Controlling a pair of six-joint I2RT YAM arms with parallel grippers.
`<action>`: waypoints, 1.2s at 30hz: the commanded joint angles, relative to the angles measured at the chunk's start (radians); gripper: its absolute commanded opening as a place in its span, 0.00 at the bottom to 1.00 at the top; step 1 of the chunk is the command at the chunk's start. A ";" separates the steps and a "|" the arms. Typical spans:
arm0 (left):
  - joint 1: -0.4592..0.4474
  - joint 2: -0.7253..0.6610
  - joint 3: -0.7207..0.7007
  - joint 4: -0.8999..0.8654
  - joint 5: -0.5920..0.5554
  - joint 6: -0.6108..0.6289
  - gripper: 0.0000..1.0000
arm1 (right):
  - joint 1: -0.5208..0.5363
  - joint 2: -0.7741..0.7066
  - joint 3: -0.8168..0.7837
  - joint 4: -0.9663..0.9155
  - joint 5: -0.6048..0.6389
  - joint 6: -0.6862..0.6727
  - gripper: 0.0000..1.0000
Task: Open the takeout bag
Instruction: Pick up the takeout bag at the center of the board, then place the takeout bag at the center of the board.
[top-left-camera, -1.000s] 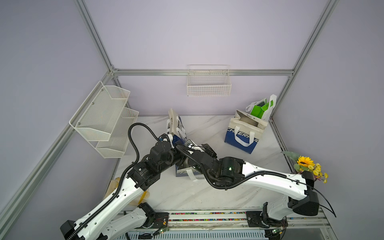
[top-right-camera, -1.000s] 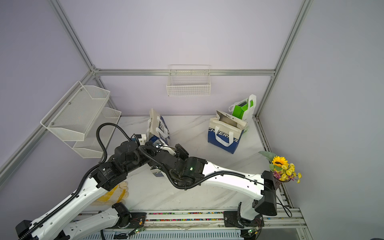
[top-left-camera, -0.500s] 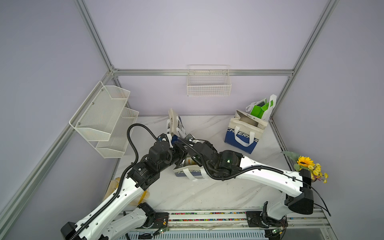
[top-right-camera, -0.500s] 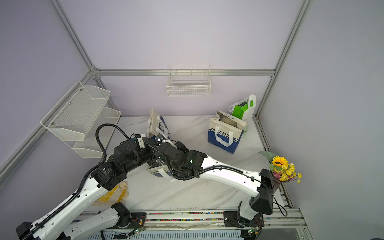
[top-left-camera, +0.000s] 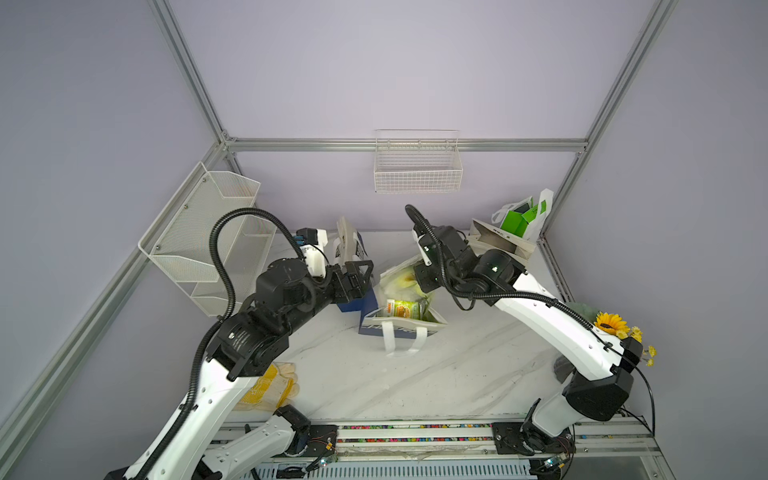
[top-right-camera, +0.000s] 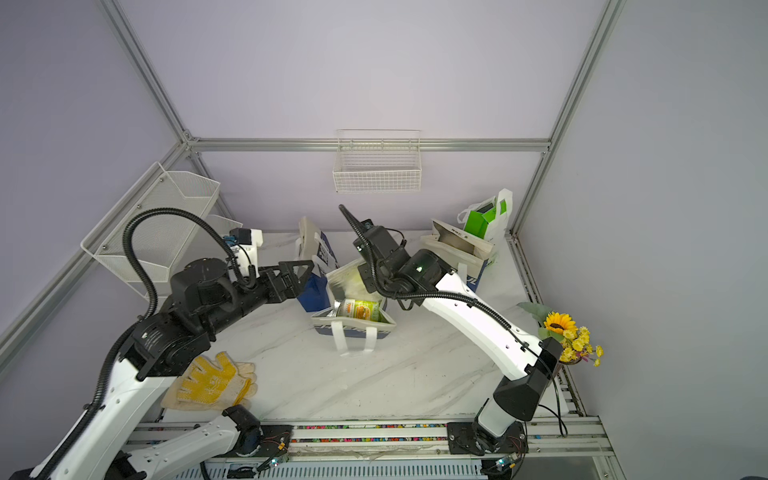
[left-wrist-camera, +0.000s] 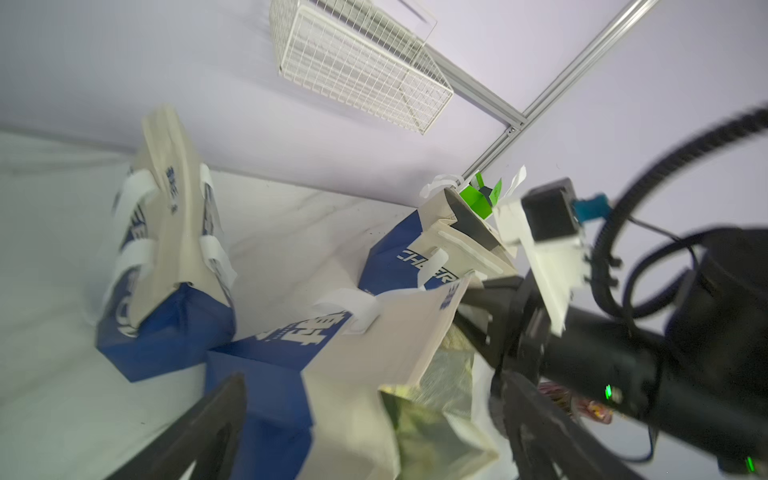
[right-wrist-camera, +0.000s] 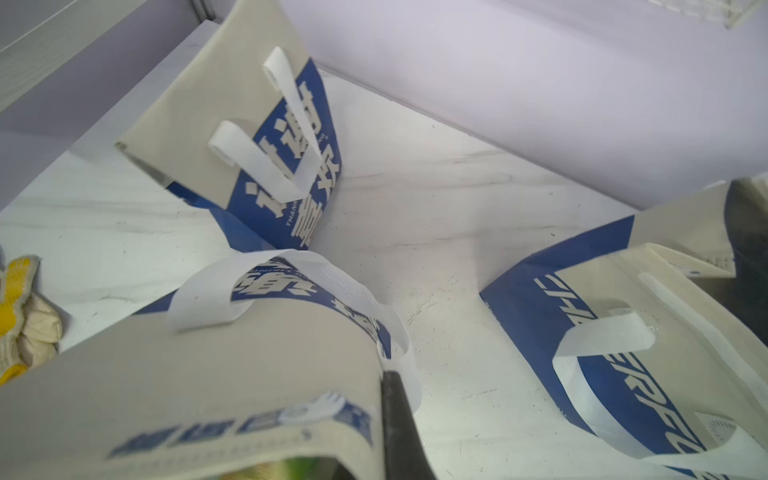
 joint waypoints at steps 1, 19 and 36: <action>0.005 -0.047 0.002 -0.094 -0.032 0.235 0.94 | -0.077 0.059 0.080 -0.018 -0.117 0.068 0.00; 0.005 -0.100 -0.216 -0.079 0.184 0.240 0.77 | -0.335 0.575 0.680 -0.121 -0.253 0.097 0.00; 0.004 -0.135 -0.329 -0.071 0.077 0.166 0.90 | -0.377 0.496 0.618 0.014 -0.283 0.061 0.57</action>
